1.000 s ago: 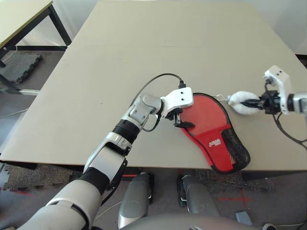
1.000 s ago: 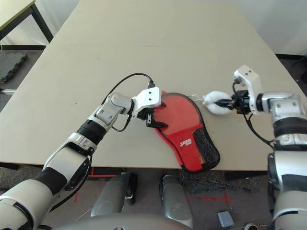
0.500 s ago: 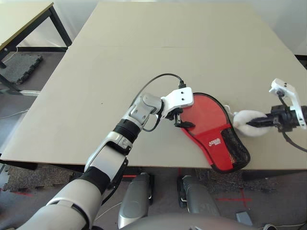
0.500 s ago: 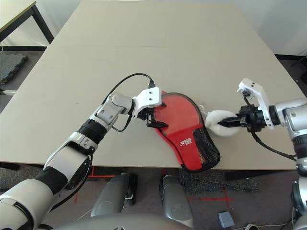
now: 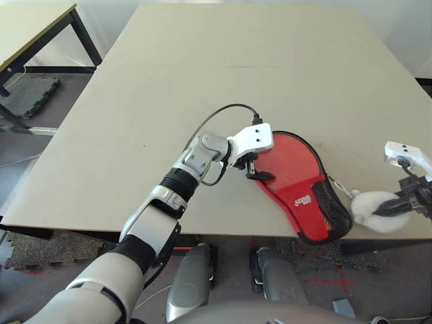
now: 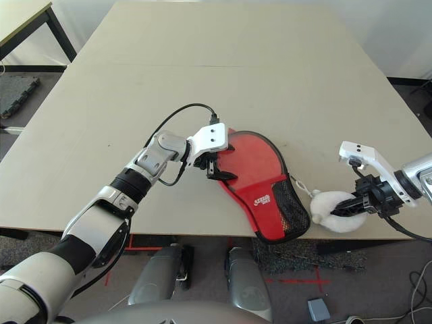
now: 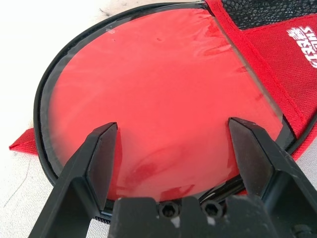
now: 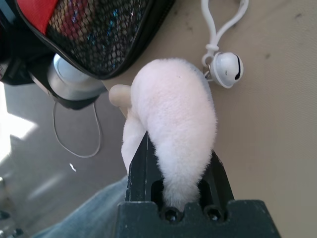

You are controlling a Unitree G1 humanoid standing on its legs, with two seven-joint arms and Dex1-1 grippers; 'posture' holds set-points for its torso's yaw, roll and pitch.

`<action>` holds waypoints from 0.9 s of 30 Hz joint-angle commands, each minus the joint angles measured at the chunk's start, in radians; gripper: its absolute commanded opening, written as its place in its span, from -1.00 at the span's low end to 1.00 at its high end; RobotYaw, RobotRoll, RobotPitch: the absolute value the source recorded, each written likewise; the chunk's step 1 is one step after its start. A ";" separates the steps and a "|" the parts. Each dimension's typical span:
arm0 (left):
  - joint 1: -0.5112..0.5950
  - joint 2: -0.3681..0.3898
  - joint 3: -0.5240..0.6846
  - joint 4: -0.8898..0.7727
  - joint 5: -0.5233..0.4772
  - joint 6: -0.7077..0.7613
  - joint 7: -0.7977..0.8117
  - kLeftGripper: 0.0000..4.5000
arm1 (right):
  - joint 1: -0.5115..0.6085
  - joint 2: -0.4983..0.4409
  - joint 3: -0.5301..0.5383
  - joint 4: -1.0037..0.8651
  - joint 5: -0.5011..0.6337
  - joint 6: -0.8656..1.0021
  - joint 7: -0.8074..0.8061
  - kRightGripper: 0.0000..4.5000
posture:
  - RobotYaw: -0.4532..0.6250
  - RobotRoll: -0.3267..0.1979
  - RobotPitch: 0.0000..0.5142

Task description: Store the ping-pong paddle in its case and zip it.

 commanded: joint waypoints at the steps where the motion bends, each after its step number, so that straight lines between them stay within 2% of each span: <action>1: 0.035 -0.002 -0.052 0.045 0.038 0.020 -0.005 1.00 | 0.010 -0.007 0.056 0.110 -0.138 -0.059 -0.020 -0.89 | -0.22 0.25 -0.40; 11: 0.039 0.001 -0.056 0.037 0.033 0.026 -0.002 1.00 | -0.076 0.033 0.109 0.343 -0.346 -0.280 -0.142 -0.90 | -0.21 0.25 -0.39; 21: 0.048 -0.008 -0.055 0.021 0.028 0.034 0.003 1.00 | -0.102 0.103 0.014 0.371 -0.276 -0.255 -0.099 -0.90 | -0.20 0.25 -0.39; 25: 0.051 -0.013 -0.052 0.016 0.024 0.035 0.004 1.00 | -0.117 0.117 -0.060 0.334 -0.194 -0.136 -0.021 -0.30 | -0.20 0.25 -0.39; 27: 0.051 -0.015 -0.051 0.014 0.023 0.036 0.004 1.00 | -0.134 0.111 -0.084 0.311 -0.111 -0.052 -0.003 0.05 | -0.21 0.25 -0.39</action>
